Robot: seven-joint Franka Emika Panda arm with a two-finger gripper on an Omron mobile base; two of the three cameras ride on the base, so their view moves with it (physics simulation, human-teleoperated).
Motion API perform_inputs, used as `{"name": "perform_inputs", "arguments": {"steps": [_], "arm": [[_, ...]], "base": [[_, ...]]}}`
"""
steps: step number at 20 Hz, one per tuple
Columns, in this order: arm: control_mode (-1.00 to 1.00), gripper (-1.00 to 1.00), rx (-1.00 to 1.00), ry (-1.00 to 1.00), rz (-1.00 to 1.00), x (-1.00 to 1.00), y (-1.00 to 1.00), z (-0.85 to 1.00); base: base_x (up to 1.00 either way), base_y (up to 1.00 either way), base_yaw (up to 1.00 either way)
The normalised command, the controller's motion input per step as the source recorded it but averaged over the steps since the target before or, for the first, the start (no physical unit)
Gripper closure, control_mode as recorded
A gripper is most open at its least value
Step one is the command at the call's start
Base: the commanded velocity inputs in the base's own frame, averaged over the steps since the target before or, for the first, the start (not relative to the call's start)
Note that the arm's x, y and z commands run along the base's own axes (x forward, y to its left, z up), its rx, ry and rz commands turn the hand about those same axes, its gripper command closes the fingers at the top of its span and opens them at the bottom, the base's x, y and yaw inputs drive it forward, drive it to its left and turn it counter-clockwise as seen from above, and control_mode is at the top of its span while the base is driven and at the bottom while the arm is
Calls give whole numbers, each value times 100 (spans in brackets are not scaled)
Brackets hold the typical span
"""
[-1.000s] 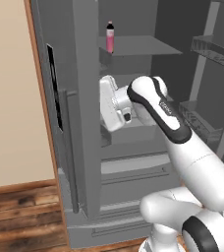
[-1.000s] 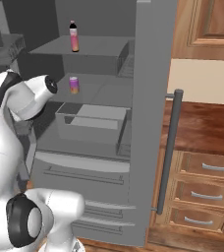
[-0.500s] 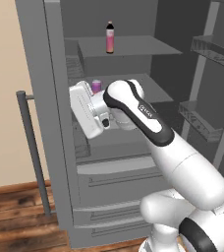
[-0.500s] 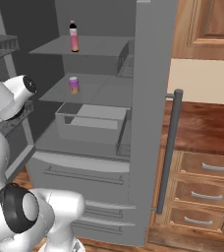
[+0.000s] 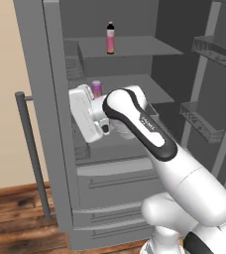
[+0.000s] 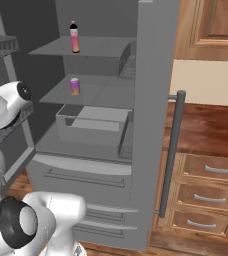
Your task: Open the fridge, grab two sodas, and place both sodas inside the bowl with ice on the dining counter.
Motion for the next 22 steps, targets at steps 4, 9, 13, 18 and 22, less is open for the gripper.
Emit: {"name": "perform_inputs", "arguments": {"steps": [4,9,13,18,22], "arm": [[-100,-100,-5,-2,-12,-5,-63,0],[-100,-100,-24,-13,-4,-4,-59,0],[-100,-100,-38,-26,0,-45,-63,1],[-100,-100,-43,-27,0,-65,-70,1],[-100,-100,-36,-23,-1,-73,-85,-12]], "base": [[0,0,0],[0,0,0],[0,0,0],[0,0,0],[0,0,0]]}}
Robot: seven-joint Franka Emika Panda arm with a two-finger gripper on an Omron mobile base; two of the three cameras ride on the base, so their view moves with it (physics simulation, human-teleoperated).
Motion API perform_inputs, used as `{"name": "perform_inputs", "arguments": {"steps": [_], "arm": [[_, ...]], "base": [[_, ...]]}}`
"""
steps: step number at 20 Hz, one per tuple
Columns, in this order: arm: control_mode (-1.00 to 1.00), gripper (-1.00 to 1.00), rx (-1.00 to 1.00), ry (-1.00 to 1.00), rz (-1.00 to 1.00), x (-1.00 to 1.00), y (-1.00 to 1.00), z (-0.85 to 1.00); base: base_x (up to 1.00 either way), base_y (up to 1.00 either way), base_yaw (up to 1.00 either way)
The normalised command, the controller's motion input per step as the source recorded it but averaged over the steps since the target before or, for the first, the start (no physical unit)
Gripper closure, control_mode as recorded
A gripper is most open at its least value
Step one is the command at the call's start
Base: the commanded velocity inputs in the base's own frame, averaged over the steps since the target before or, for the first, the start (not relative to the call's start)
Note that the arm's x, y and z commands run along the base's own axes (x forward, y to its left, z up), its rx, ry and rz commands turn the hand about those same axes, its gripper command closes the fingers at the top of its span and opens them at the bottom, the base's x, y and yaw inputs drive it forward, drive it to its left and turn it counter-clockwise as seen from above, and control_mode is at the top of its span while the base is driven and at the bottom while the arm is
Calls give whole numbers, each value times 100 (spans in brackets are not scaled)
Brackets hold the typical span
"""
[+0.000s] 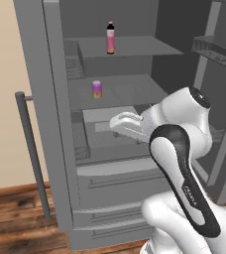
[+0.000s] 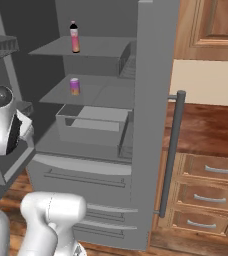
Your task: Open the fridge, grab two sodas, and place both sodas inside the bowl with ice on the dining counter.
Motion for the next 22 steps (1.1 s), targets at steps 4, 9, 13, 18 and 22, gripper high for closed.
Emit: {"name": "perform_inputs", "arguments": {"steps": [4,9,13,18,22], "arm": [[-100,-100,-34,-24,0,-81,-91,-19],[-100,-100,-30,-13,-2,-74,-81,-28],[-100,-100,-25,-3,-7,-64,-65,-41],[-100,-100,-3,1,-1,-6,-8,-10],[-100,-100,1,0,-7,0,-11,-1]], "base": [[0,0,0],[0,0,0],[0,0,0],[0,0,0],[0,0,0]]}}
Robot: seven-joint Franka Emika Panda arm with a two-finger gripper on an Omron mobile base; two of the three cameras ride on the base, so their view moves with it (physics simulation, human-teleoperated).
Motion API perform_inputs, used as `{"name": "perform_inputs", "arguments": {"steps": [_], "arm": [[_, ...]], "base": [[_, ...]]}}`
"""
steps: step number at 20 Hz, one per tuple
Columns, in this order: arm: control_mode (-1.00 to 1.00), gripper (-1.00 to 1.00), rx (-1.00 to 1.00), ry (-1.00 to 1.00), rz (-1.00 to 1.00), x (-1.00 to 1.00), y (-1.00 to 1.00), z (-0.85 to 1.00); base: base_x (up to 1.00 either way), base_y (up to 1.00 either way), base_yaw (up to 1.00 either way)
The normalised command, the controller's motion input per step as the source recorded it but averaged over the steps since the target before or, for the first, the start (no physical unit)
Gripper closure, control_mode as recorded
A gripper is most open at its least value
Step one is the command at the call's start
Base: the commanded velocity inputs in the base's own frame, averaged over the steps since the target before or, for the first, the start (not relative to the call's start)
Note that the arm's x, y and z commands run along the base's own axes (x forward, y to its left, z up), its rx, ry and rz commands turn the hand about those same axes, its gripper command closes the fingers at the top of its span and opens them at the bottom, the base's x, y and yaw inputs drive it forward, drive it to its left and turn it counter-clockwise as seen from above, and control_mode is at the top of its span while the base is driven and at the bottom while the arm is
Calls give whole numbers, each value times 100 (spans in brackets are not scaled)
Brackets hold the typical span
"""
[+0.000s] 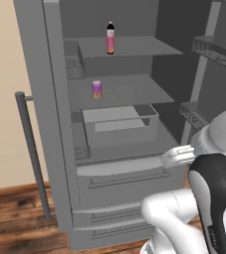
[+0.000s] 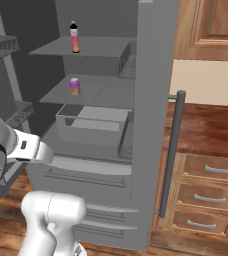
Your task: Open the fridge, grab two sodas, and place both sodas inside the bowl with ice on the dining counter.
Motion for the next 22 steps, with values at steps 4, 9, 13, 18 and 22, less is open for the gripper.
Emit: {"name": "perform_inputs", "arguments": {"steps": [4,9,13,18,22], "arm": [[-100,-100,1,4,-10,18,2,0],[100,-100,0,0,0,0,0,0],[100,-100,0,0,0,0,0,0],[100,-100,0,0,0,0,0,0],[100,-100,0,0,0,0,0,0]], "base": [[0,0,0],[69,27,-9],[72,27,-5],[53,38,0],[57,39,0]]}}
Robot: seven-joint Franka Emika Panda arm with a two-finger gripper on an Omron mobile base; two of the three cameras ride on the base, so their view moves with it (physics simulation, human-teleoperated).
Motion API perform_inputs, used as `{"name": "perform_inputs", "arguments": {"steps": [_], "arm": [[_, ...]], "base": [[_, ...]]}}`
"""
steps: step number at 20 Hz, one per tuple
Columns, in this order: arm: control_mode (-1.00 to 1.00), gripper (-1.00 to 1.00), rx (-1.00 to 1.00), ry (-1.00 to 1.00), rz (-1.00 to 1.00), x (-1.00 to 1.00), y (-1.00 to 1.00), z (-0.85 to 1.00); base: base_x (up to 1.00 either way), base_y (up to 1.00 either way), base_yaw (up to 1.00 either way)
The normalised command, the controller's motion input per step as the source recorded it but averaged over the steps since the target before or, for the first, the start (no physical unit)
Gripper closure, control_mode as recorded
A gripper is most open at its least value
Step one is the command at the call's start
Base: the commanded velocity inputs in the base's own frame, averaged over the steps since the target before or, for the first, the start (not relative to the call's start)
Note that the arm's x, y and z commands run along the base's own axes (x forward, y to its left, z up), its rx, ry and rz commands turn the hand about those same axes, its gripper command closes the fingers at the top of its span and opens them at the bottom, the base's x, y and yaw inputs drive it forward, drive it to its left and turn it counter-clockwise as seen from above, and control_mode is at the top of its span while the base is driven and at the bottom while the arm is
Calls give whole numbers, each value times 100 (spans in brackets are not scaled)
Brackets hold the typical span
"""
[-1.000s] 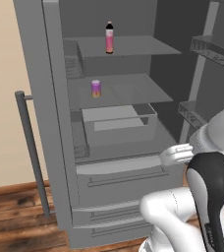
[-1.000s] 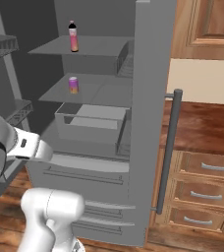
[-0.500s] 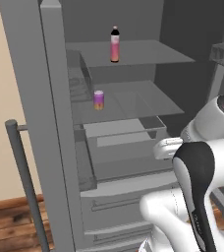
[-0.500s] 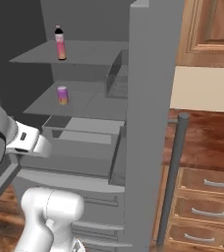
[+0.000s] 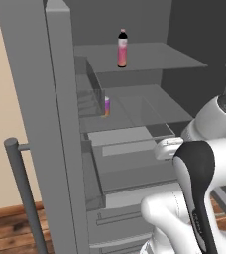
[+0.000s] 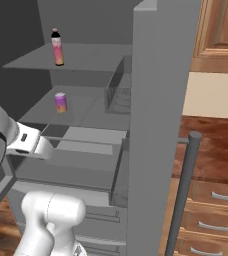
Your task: Open the fridge, grab two sodas, and place both sodas inside the bowl with ice on the dining counter.
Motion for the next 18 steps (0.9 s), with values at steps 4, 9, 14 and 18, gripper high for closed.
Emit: {"name": "perform_inputs", "arguments": {"steps": [4,9,14,18], "arm": [[100,-100,0,0,0,0,0,0],[100,-100,0,0,0,0,0,0],[100,-100,0,0,0,0,0,0],[-100,-100,0,-34,14,35,36,-7]], "base": [[62,43,0],[86,44,0],[97,38,0],[0,0,0]]}}
